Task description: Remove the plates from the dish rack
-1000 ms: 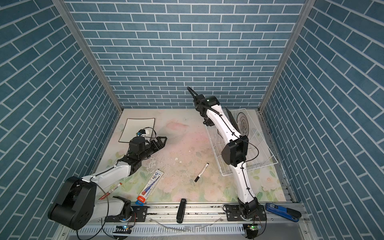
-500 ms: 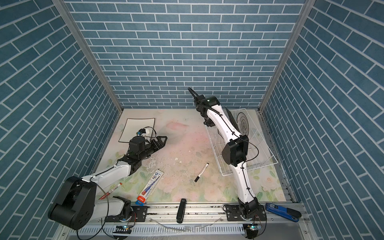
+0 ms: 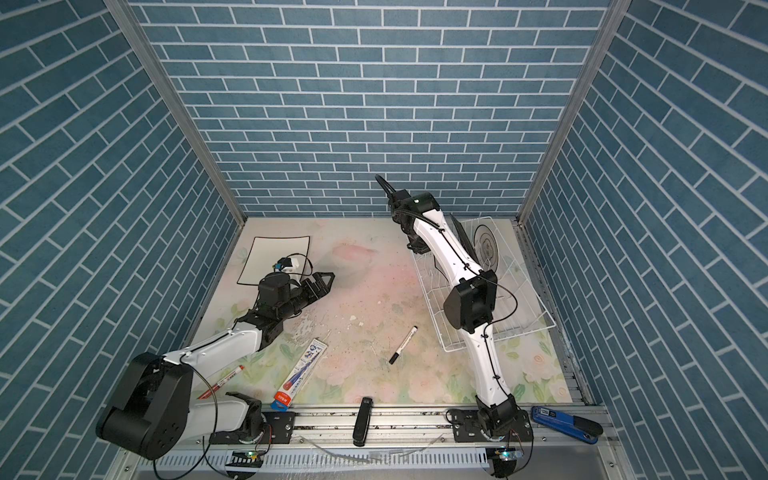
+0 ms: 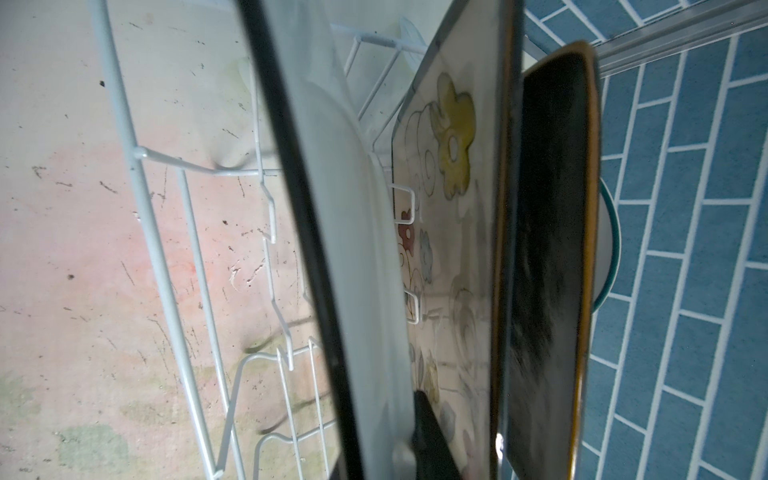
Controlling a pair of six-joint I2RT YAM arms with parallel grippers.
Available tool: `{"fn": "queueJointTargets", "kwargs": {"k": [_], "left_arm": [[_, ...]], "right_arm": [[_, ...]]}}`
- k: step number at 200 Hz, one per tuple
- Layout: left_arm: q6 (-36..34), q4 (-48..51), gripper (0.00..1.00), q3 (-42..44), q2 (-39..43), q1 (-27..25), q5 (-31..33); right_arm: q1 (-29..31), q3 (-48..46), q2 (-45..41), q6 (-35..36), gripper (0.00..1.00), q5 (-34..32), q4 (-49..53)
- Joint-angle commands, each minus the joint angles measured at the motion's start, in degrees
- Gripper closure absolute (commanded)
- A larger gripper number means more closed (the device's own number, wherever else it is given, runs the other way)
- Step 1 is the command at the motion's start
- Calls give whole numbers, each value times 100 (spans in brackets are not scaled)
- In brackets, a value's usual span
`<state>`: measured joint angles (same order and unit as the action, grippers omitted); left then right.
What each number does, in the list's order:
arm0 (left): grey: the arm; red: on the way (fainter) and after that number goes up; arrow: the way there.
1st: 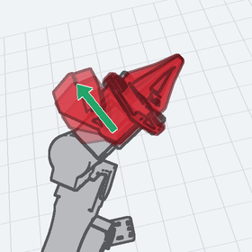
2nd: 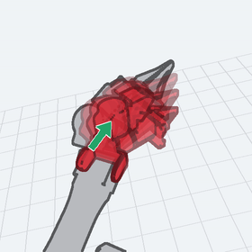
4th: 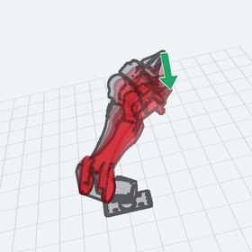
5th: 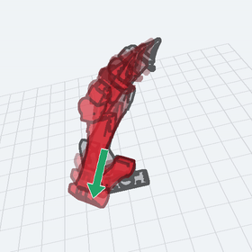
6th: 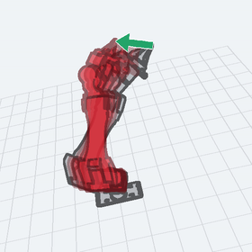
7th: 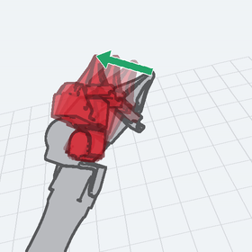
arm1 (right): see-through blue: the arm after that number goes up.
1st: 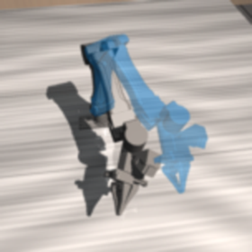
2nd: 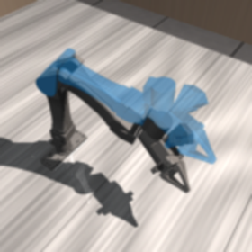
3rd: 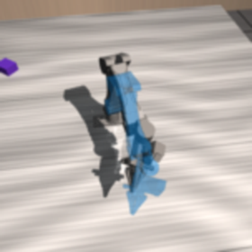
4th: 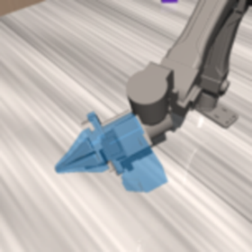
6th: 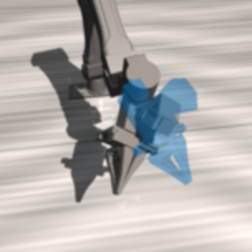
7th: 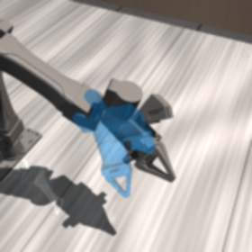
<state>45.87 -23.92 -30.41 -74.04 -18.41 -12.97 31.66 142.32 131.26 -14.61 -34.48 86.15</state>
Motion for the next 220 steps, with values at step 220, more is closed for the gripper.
{"fn": "queueJointTargets", "kwargs": {"k": [220], "left_arm": [[11, 76, 4, -87, 108, -110, 23]], "right_arm": [[68, -127, -452, -106, 100, -501, -331]]}}
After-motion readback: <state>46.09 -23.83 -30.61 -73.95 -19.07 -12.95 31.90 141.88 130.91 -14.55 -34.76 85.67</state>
